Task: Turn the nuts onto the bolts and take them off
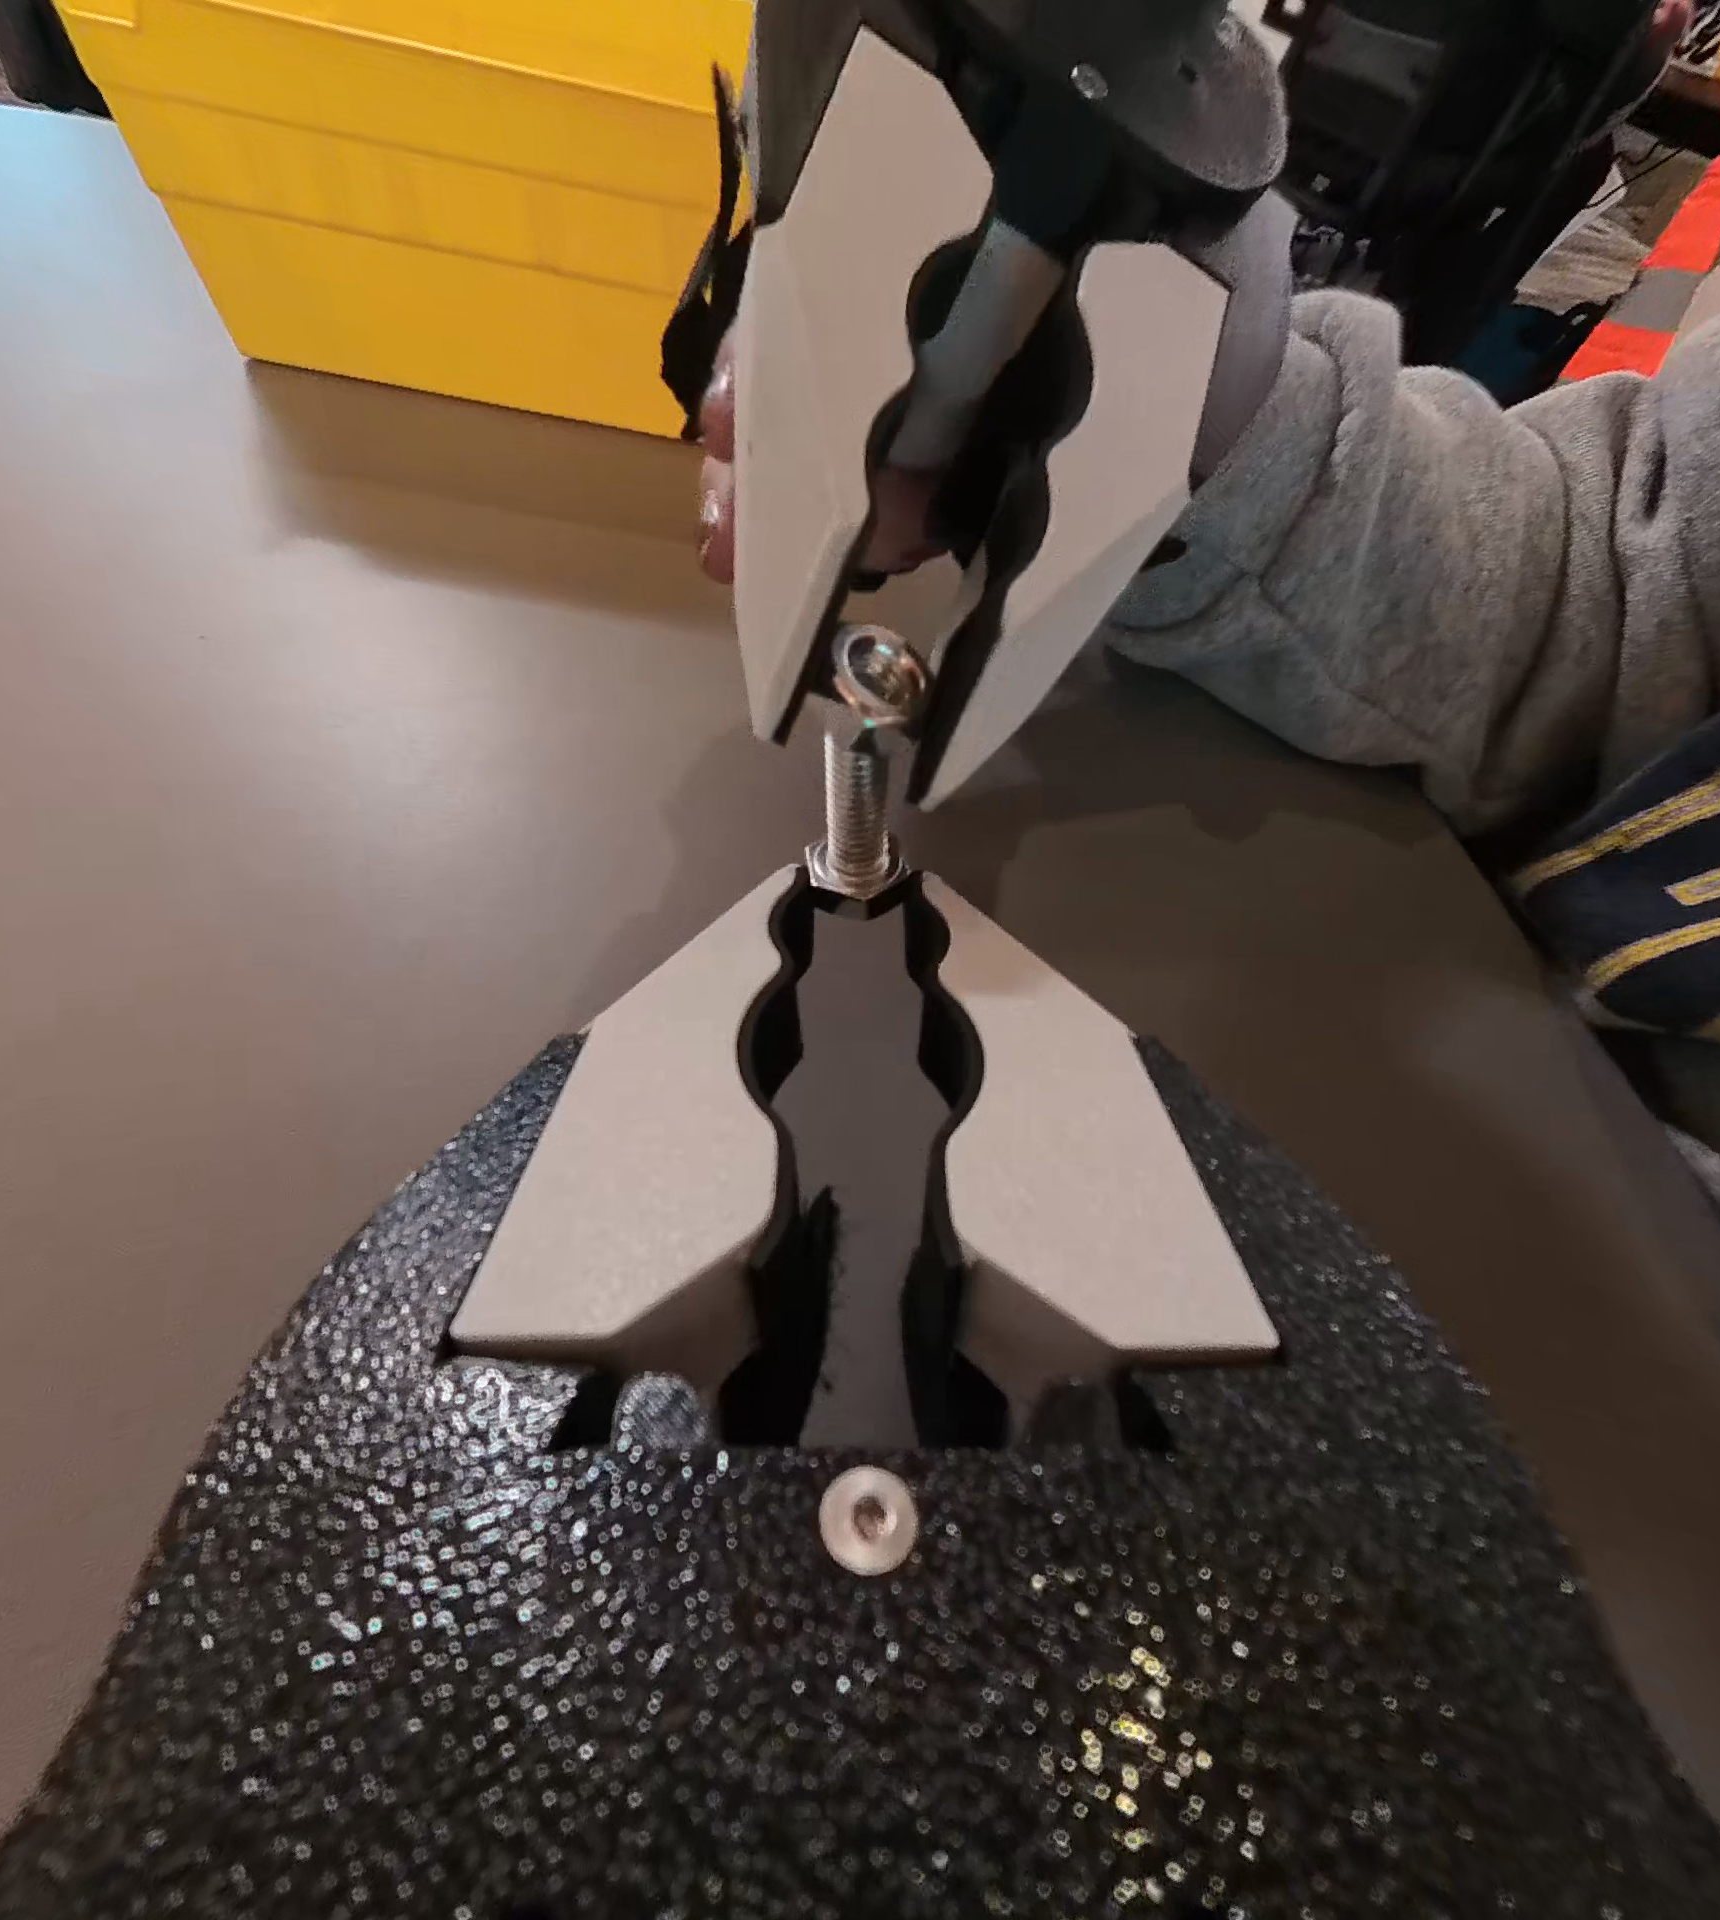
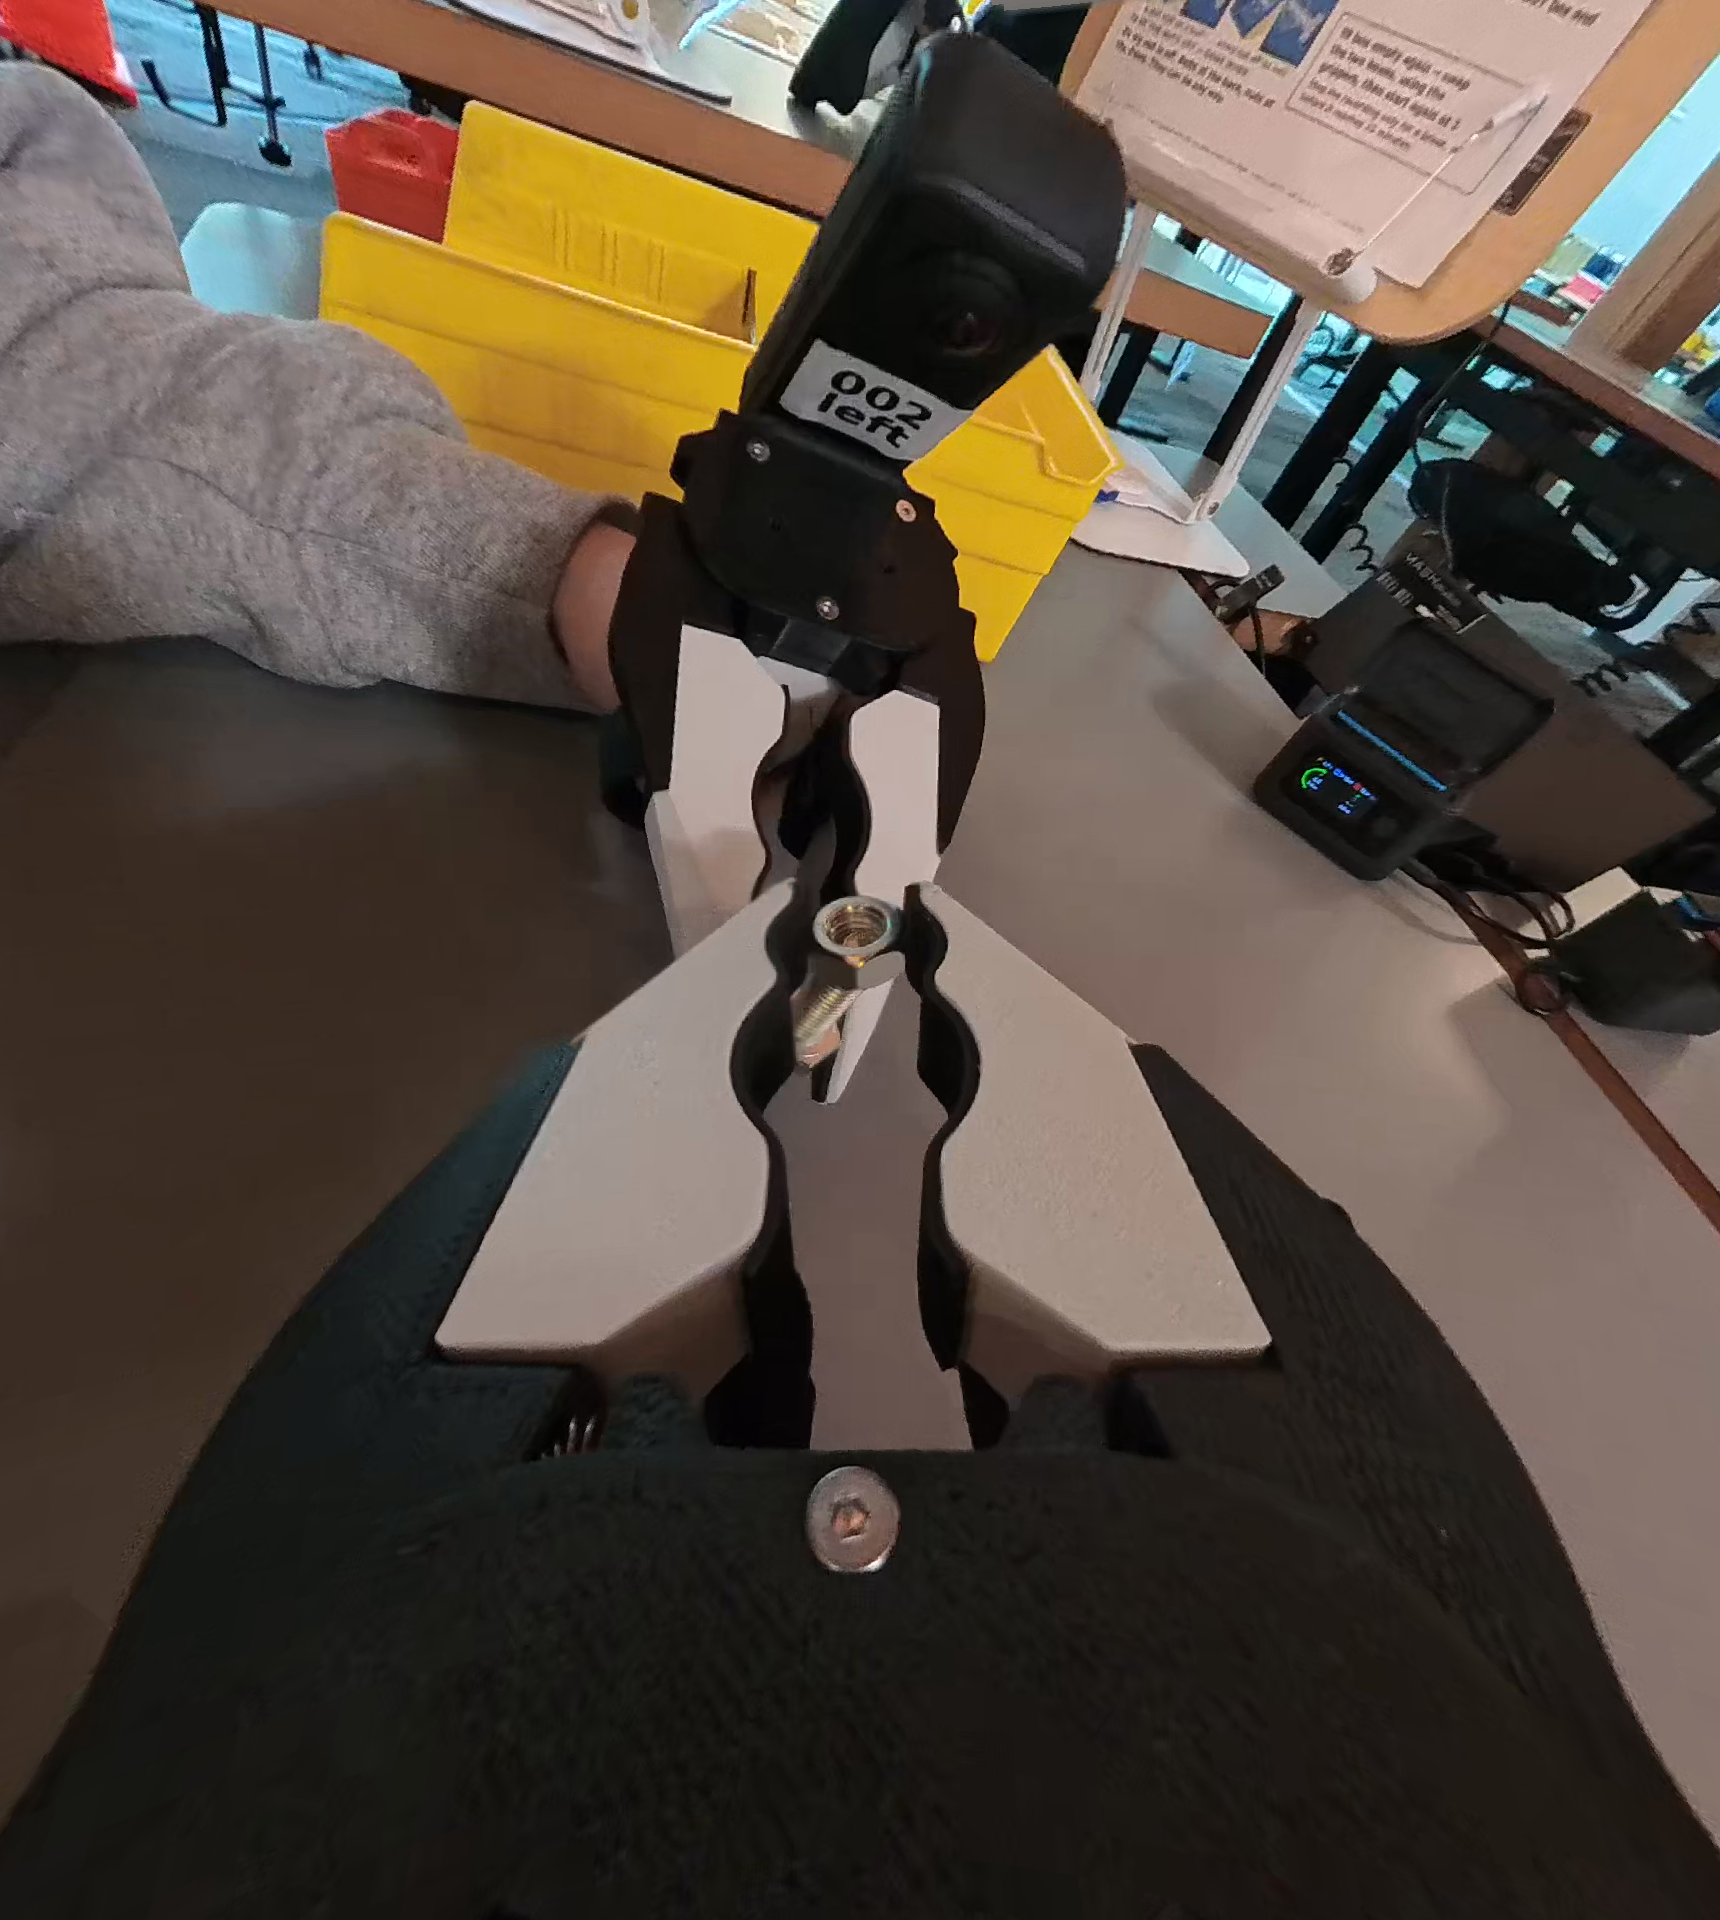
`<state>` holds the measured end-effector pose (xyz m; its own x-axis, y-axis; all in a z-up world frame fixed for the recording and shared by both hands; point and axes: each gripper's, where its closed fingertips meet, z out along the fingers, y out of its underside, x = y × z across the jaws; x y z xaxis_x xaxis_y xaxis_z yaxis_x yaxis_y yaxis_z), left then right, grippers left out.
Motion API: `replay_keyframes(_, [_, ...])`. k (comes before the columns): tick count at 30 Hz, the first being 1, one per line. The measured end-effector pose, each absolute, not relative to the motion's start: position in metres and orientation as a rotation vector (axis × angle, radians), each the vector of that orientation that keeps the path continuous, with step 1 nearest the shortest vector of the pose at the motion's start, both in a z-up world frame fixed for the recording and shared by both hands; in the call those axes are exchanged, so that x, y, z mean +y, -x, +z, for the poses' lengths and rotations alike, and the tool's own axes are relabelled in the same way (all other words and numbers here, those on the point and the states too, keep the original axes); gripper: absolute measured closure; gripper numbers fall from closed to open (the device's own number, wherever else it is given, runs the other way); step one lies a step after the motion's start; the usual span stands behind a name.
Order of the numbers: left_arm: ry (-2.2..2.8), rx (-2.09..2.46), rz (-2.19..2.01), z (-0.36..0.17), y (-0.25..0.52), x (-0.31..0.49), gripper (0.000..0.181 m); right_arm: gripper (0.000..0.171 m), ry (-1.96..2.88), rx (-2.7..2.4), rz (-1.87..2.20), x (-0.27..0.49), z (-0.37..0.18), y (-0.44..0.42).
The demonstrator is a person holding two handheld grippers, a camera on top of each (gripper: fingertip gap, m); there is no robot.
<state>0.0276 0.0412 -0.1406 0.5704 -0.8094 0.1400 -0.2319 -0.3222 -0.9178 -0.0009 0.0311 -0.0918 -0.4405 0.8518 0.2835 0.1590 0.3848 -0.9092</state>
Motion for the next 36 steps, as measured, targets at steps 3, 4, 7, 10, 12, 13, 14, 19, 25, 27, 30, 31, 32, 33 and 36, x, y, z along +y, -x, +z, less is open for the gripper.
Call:
replay_keyframes(3, [1.823, 0.836, -0.764, -0.137, -0.026, 0.041, 0.166, 0.155, 0.906, -1.801, 1.183, 0.032, -0.088, 0.001])
replay_keyframes(4, [1.811, 0.839, -0.756, -0.136, -0.026, 0.041, 0.166, 0.155, 0.920, -1.784, 1.223, 0.032, -0.086, 0.001])
replay_keyframes(7, [1.767, 0.857, -0.721, -0.132, -0.026, 0.041, 0.166, 0.155, 0.987, -1.715, 1.406, 0.030, -0.081, 0.001])
replay_keyframes(10, [1.745, 0.873, -0.693, -0.130, -0.027, 0.041, 0.166, 0.155, 1.067, -1.650, 1.589, 0.029, -0.078, 0.000])
replay_keyframes(12, [1.749, 0.864, -0.680, -0.131, -0.026, 0.043, 0.166, 0.155, 1.099, -1.628, 1.619, 0.030, -0.078, 0.001])
replay_keyframes(13, [1.755, 0.846, -0.680, -0.130, -0.025, 0.044, 0.166, 0.155, 1.107, -1.615, 1.605, 0.031, -0.078, 0.001])
replay_keyframes(14, [1.767, 0.818, -0.682, -0.130, -0.023, 0.047, 0.166, 0.155, 1.129, -1.595, 1.583, 0.034, -0.078, 0.003])
replay_keyframes(19, [1.826, 0.705, -0.639, -0.132, -0.014, 0.059, 0.166, 0.155, 1.302, -1.419, 1.411, 0.051, -0.081, 0.016])
replay_keyframes(25, [1.910, 0.628, -0.523, -0.142, -0.002, 0.070, 0.166, 0.155, 1.522, -1.147, 1.047, 0.069, -0.091, 0.027])
replay_keyframes(27, [1.931, 0.626, -0.475, -0.146, 0.000, 0.072, 0.166, 0.155, 1.554, -1.108, 0.930, 0.072, -0.095, 0.027])
replay_keyframes(30, [1.944, 0.619, -0.454, -0.147, 0.001, 0.073, 0.167, 0.155, 1.532, -1.126, 0.800, 0.073, -0.097, 0.028])
replay_keyframes(31, [1.944, 0.618, -0.454, -0.147, 0.002, 0.073, 0.166, 0.155, 1.527, -1.133, 0.786, 0.073, -0.098, 0.029])
replay_keyframes(32, [1.944, 0.617, -0.457, -0.147, 0.002, 0.073, 0.166, 0.155, 1.526, -1.132, 0.787, 0.073, -0.097, 0.028])
replay_keyframes(33, [1.946, 0.617, -0.458, -0.147, 0.002, 0.073, 0.166, 0.155, 1.528, -1.130, 0.795, 0.074, -0.097, 0.028])
replay_keyframes(36, [1.953, 0.619, -0.458, -0.149, 0.002, 0.073, 0.166, 0.155, 1.542, -1.116, 0.827, 0.076, -0.099, 0.027])
